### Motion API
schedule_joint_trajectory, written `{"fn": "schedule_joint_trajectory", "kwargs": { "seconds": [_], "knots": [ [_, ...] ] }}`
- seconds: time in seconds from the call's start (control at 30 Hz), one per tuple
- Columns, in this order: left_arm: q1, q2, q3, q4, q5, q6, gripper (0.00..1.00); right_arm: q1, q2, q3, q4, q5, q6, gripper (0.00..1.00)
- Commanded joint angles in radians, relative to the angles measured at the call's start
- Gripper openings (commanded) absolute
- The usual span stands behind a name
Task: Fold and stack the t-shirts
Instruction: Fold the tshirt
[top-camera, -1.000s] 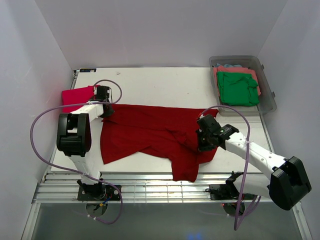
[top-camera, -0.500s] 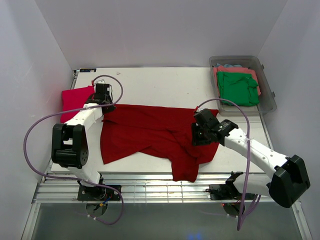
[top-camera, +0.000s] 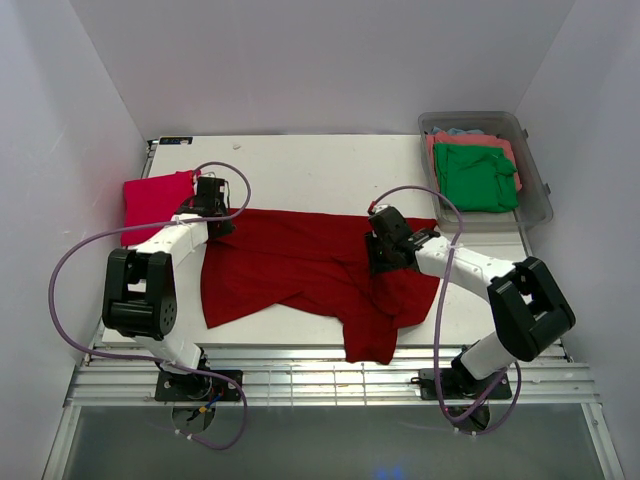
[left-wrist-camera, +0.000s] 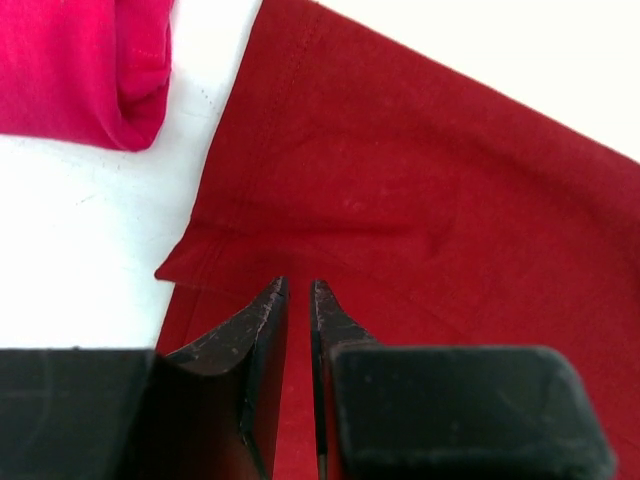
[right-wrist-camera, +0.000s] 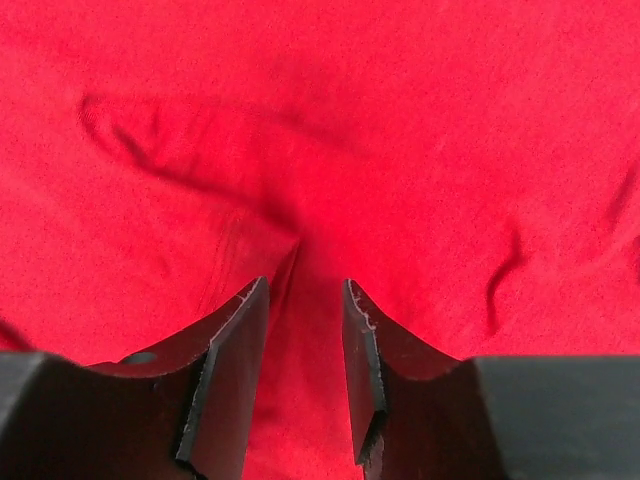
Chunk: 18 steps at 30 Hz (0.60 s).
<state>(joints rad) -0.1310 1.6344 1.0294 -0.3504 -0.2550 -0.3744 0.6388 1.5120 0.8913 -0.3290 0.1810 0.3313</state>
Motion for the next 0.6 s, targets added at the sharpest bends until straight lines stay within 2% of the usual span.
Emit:
{"fn": "schedule_joint_trajectory", "kwargs": {
  "seconds": [0.0,0.27,0.57],
  "knots": [
    [-0.001,-0.070,-0.011,0.004,-0.021,0.002,0.26,-0.031,0.030,0.055,0.105,-0.005,-0.051,0.42],
    [0.001,-0.061,-0.006,0.002,-0.024,0.006,0.25,-0.054,0.085,0.089,0.128,-0.081,-0.046,0.42],
    [0.001,-0.048,-0.005,0.002,-0.032,0.008,0.25,-0.054,0.067,0.063,0.110,-0.141,-0.011,0.42]
  ]
}}
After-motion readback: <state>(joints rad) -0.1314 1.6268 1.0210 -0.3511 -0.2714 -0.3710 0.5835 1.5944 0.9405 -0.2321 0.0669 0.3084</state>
